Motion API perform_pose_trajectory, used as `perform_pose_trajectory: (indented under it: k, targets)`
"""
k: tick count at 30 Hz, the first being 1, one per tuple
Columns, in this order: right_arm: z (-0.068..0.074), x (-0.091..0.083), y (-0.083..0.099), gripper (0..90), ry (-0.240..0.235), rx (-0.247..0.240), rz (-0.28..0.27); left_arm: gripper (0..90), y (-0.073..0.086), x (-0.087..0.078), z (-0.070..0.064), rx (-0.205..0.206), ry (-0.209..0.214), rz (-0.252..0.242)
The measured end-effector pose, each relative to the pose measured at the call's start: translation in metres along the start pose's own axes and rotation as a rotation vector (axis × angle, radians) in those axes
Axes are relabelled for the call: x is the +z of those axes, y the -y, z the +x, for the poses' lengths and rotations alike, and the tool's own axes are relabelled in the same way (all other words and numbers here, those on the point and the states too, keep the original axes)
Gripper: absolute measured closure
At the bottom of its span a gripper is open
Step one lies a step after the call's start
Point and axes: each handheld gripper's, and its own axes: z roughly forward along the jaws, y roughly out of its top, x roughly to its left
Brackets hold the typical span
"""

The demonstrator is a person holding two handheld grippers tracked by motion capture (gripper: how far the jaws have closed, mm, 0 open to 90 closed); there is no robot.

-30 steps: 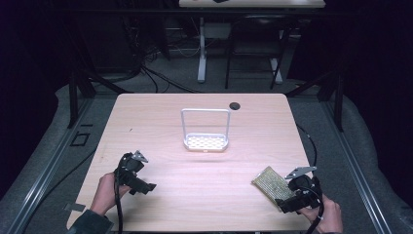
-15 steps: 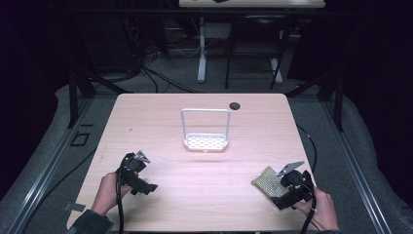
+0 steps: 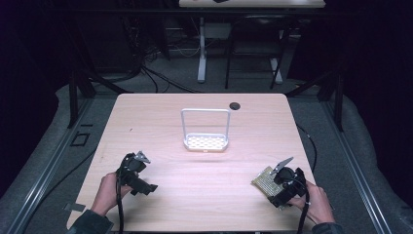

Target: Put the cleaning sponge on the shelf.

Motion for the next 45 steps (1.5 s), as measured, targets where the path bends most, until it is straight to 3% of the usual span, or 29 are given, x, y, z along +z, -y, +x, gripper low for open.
perform_pose_trajectory:
  k: [4,6,17,25,30,31,33,36,37,39,42,44,45]
  targets:
    - [0.002,0.003,0.0,2.3,0.013,-0.005,0.033,2.9,0.0,0.0,0.0,-0.001,0.0,-0.001]
    - [0.002,0.003,0.0,5.7,0.02,-0.006,0.036,2.9,0.0,0.0,0.0,0.002,0.0,0.0]
    - [0.004,0.005,0.002,6.9,0.037,0.014,0.039,2.6,0.0,0.0,0.0,-0.001,0.005,-0.003]
    - [0.006,0.007,0.001,8.9,0.071,-0.009,0.056,2.6,0.0,0.0,0.0,0.0,0.006,-0.002]
    - [0.006,0.003,0.002,14.6,0.061,-0.004,0.016,2.6,0.0,0.0,0.0,-0.001,0.003,-0.001]
    - [0.005,-0.001,0.003,23.5,0.055,0.005,-0.025,2.6,0.0,0.0,0.0,0.0,0.004,-0.001]
    - [0.005,-0.005,0.003,25.8,0.047,0.026,-0.049,2.7,0.0,0.0,0.0,0.001,0.004,0.001]
    - [0.004,-0.004,0.003,25.0,0.036,0.026,-0.047,2.6,0.0,0.0,0.0,0.001,0.003,-0.002]
    - [0.003,-0.004,0.004,19.1,0.024,0.038,-0.055,2.6,0.0,0.0,0.0,0.0,0.003,-0.003]
    - [0.002,-0.004,0.004,16.0,0.016,0.046,-0.059,2.6,0.0,0.0,0.0,0.0,0.005,-0.003]
    - [0.0,-0.004,0.004,11.0,0.023,0.063,-0.054,2.6,0.0,0.0,0.0,0.002,0.004,-0.001]
    - [-0.001,-0.002,0.003,0.0,0.043,0.069,-0.032,2.6,0.0,0.0,0.0,0.002,0.004,-0.002]
    - [-0.001,-0.002,0.003,0.0,0.043,0.069,-0.032,2.6,0.0,0.0,0.0,0.002,0.004,-0.002]
